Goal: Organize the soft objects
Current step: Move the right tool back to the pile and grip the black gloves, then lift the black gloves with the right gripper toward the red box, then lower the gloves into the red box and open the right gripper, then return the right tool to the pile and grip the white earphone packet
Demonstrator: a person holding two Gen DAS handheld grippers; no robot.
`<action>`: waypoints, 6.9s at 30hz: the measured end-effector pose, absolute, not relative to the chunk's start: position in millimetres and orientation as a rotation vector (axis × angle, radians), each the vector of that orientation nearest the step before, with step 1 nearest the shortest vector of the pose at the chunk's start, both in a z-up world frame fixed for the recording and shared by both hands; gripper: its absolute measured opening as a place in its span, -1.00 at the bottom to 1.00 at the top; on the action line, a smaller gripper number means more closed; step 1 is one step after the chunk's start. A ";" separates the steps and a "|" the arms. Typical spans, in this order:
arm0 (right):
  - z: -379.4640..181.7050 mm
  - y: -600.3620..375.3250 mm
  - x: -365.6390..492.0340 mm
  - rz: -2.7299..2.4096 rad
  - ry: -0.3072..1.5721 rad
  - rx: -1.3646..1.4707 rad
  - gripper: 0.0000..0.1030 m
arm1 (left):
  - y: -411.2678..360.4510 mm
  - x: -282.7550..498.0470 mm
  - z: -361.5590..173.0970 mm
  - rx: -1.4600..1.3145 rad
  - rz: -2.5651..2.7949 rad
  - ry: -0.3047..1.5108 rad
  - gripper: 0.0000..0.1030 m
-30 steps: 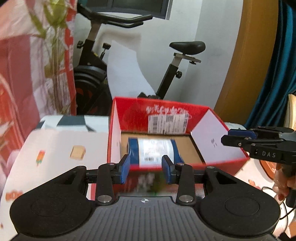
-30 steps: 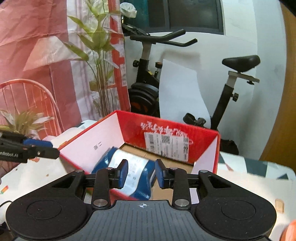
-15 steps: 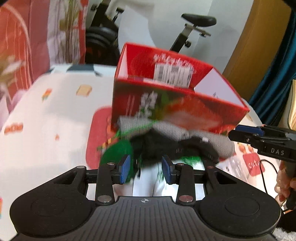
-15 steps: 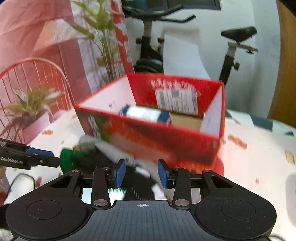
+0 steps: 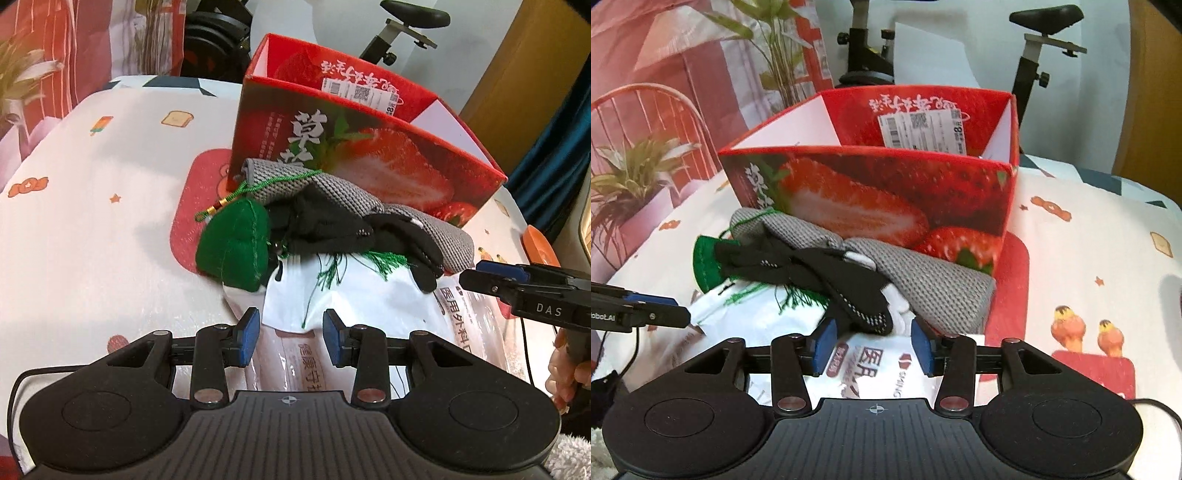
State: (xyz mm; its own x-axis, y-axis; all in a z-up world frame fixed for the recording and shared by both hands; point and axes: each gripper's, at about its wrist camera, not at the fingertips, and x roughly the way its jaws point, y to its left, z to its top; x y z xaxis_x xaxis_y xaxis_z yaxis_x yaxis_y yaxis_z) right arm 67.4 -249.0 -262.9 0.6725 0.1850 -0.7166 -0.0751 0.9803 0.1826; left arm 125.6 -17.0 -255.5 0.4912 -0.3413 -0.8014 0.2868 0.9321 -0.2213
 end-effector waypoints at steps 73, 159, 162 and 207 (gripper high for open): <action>-230.8 -275.9 92.2 0.277 0.630 0.373 -0.82 | -51.3 146.8 -186.3 -0.070 -0.492 0.663 -0.75; -220.8 -240.8 105.9 0.162 0.589 0.122 -0.40 | -17.1 170.4 -214.3 -0.106 -0.434 0.795 -0.08; -234.0 -233.8 100.3 0.170 0.623 0.108 -0.40 | -17.4 164.7 -227.6 -0.115 -0.435 0.838 -0.11; -292.2 -174.2 71.7 0.323 0.705 -0.382 0.00 | -18.4 176.0 -288.2 -0.289 -0.422 1.044 -0.26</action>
